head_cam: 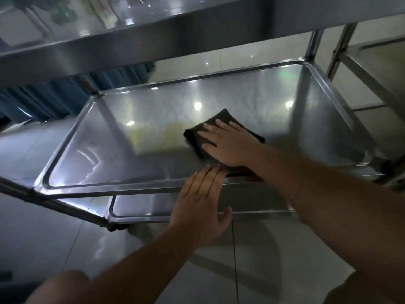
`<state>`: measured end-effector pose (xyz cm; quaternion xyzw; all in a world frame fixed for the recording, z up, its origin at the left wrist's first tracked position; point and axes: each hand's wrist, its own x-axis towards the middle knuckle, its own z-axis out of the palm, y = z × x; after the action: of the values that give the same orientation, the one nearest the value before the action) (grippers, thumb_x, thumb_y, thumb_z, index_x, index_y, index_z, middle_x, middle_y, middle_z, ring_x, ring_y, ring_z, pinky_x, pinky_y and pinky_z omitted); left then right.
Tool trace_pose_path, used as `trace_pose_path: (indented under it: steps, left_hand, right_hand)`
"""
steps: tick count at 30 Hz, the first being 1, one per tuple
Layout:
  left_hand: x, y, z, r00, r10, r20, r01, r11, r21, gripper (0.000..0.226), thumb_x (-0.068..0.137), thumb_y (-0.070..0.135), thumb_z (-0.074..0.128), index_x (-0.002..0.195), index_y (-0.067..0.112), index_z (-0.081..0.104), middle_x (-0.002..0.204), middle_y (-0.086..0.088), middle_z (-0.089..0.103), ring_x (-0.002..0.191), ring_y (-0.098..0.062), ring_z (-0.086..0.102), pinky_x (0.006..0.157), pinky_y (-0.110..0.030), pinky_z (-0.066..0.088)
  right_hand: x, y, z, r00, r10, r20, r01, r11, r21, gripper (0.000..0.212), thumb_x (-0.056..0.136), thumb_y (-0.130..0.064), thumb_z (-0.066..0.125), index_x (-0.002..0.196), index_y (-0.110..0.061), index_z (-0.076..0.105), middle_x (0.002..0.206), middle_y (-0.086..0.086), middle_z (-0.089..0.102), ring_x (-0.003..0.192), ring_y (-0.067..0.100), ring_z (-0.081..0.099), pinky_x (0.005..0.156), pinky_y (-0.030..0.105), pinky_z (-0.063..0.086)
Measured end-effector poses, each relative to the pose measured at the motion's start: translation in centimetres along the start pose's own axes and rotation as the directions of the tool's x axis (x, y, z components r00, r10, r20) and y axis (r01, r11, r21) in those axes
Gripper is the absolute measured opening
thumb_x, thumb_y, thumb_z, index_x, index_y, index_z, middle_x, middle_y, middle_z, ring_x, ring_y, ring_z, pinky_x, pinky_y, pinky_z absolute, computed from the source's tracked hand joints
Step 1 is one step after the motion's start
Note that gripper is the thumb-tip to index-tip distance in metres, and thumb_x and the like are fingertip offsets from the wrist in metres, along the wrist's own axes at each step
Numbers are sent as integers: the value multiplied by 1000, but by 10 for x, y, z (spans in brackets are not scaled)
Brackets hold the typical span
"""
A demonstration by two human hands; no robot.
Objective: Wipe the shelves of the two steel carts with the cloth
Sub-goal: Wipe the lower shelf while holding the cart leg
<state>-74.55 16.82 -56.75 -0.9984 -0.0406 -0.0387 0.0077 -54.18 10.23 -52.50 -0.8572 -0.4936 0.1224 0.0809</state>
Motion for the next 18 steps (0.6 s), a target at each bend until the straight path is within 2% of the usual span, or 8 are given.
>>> trace_pose_path:
  steps: [3,7,10,12,13,15,16,18]
  left_hand:
    - [-2,0,-3,1000,25,-1,-25,999,-41,92,98,65,41,169,19,7,176,-2,13,163,-18,5,130,-36,-5]
    - [-3,-4,-6,998,61,-29,-64,990,-129,95,100,65,41,170,19,-3,178,1,-7,162,-13,-15,128,-33,-13]
    - [-4,-9,-12,996,94,-9,-94,976,-197,93,102,61,41,169,19,-7,176,3,-16,159,-9,-24,126,-30,-19]
    - [-4,-13,-14,992,128,19,-121,971,-205,89,105,58,40,169,19,-7,176,3,-16,158,-8,-27,124,-29,-22]
    - [-3,-14,-14,990,137,26,-129,970,-208,87,106,56,40,170,18,-4,177,2,-14,158,-9,-25,123,-28,-23]
    - [-1,-17,-18,989,148,18,-140,960,-241,82,106,51,44,170,16,8,178,-1,0,162,-13,-12,125,-27,-18]
    - [1,-21,-22,989,149,7,-142,954,-265,79,105,48,49,169,15,17,177,-4,12,163,-16,1,128,-27,-11]
    - [-1,-38,-31,992,111,-56,-123,945,-304,68,99,41,60,159,14,43,164,-8,45,152,-24,37,129,-33,18]
  right_hand:
    - [-27,30,0,996,51,-70,-53,998,-26,74,95,-69,10,163,-42,22,172,-14,15,159,18,13,129,48,10]
    - [-57,101,-8,891,398,-218,-409,912,-8,65,101,-63,22,159,-37,35,170,-7,28,155,29,28,124,54,23]
    - [-45,106,-11,766,620,-171,-612,784,101,72,96,-64,17,161,-35,28,172,-9,20,157,28,18,125,58,16]
    - [-22,86,-9,694,706,-143,-684,708,174,74,95,-62,16,164,-34,21,174,-9,11,160,28,6,126,57,6]
    - [-8,72,-8,689,712,-137,-687,702,187,74,96,-61,15,165,-34,18,174,-8,7,161,28,3,126,56,3]
    - [19,38,-5,760,635,-140,-616,772,157,72,99,-60,16,165,-33,18,175,-7,7,161,29,3,126,55,3]
    - [31,19,-3,811,566,-148,-552,824,128,70,99,-59,16,165,-33,21,174,-7,9,160,29,6,126,56,5]
    - [45,-19,4,901,404,-157,-400,915,59,70,99,-59,17,163,-34,25,174,-7,15,159,28,12,126,56,10]
